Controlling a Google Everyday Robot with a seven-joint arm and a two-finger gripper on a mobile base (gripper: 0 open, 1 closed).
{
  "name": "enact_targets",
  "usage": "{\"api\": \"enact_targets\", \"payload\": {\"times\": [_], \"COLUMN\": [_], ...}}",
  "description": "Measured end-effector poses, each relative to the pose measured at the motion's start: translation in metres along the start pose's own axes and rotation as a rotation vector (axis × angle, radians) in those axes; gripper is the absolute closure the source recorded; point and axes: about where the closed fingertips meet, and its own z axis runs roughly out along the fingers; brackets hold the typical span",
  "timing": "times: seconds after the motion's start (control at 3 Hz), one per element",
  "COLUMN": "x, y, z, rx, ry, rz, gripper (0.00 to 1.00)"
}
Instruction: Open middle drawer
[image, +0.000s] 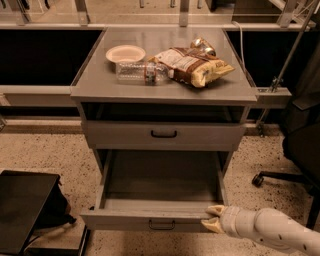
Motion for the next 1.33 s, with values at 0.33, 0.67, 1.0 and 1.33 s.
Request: {"api": "enact_targets", "payload": {"times": [0.33,0.67,1.0,1.33], "x": [0.0000,0.0000,0.0000,0.0000], "y": [0.0000,0.0000,0.0001,0.0001], "z": [0.0000,0.0000,0.0001,0.0001], "rx": [0.000,0.000,0.000,0.000], "ry": [0.000,0.000,0.000,0.000], "rz": [0.000,0.000,0.000,0.000], "gripper": [0.58,0.34,0.11,0.00]}}
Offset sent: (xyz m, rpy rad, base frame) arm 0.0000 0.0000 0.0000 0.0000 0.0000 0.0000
